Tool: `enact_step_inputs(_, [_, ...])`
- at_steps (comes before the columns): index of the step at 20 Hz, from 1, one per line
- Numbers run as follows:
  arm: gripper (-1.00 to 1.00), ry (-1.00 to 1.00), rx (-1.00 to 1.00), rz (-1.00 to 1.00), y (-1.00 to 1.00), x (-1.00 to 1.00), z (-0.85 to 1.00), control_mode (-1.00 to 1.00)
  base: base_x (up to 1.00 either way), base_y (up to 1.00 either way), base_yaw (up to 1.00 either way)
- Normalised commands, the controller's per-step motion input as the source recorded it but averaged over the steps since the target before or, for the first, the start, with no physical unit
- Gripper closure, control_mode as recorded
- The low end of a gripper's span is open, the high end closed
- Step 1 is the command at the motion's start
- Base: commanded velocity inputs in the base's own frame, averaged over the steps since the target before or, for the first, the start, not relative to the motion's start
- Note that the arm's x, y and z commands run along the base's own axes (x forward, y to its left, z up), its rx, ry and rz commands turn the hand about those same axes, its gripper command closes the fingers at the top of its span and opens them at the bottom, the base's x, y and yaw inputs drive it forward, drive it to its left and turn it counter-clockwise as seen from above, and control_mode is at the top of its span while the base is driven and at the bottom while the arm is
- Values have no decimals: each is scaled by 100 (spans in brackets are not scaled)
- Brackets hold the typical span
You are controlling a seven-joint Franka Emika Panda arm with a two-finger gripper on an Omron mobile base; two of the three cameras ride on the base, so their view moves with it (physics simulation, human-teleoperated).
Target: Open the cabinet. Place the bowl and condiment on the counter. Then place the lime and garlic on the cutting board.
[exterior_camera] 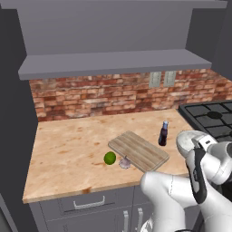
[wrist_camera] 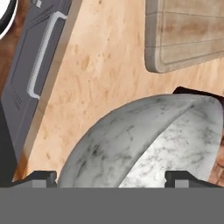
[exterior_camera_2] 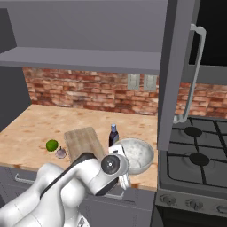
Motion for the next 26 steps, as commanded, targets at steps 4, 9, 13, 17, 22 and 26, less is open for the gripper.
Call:
enact_step_inputs(4, [-100,0,-1,1,13,0,14,-100,0,0,0])
enact_step_inputs(9, [-100,1,-5,0,12,0,25,-100,0,0,0])
enact_step_inputs(13, [-100,7,-6,0,5,-6,12,-100,0,0,0])
enact_step_inputs(17, [-100,14,-3,-3,0,-22,14,-100,0,0,0])
enact_step_inputs(22, [-100,14,-3,-4,0,-27,16,-100,0,0,0])
enact_step_inputs(26, [-100,9,-1,-4,0,-37,25,-100,0,0,0])
